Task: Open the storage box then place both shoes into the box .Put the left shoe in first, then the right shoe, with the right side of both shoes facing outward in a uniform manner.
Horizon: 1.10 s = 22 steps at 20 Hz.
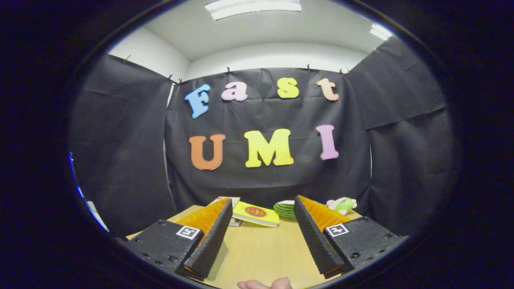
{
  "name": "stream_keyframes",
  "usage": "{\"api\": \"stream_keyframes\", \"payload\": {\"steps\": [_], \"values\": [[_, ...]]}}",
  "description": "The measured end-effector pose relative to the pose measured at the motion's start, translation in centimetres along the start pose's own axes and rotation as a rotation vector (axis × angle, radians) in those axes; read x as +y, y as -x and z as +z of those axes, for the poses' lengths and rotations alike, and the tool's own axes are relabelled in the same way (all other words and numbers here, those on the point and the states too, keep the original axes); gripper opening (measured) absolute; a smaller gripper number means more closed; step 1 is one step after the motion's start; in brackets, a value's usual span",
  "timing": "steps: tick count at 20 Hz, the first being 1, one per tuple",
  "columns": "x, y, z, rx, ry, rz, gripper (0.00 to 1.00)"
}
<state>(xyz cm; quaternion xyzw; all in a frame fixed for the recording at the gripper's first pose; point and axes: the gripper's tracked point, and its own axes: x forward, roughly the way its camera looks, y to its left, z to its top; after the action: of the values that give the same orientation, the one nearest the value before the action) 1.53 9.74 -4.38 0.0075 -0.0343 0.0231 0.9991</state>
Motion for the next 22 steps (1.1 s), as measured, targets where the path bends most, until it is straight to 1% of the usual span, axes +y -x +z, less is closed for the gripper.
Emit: {"api": "stream_keyframes", "payload": {"steps": [3,7,10,22], "values": [[0.4,-0.1,-0.6,0.007,-0.008,0.027,1.00],[1.0,-0.1,-2.1,0.034,0.012,0.040,1.00],[1.2,0.0,-2.3,0.036,0.018,0.039,1.00],[-1.5,-0.5,-2.2,0.032,-0.002,-0.023,1.00]]}}
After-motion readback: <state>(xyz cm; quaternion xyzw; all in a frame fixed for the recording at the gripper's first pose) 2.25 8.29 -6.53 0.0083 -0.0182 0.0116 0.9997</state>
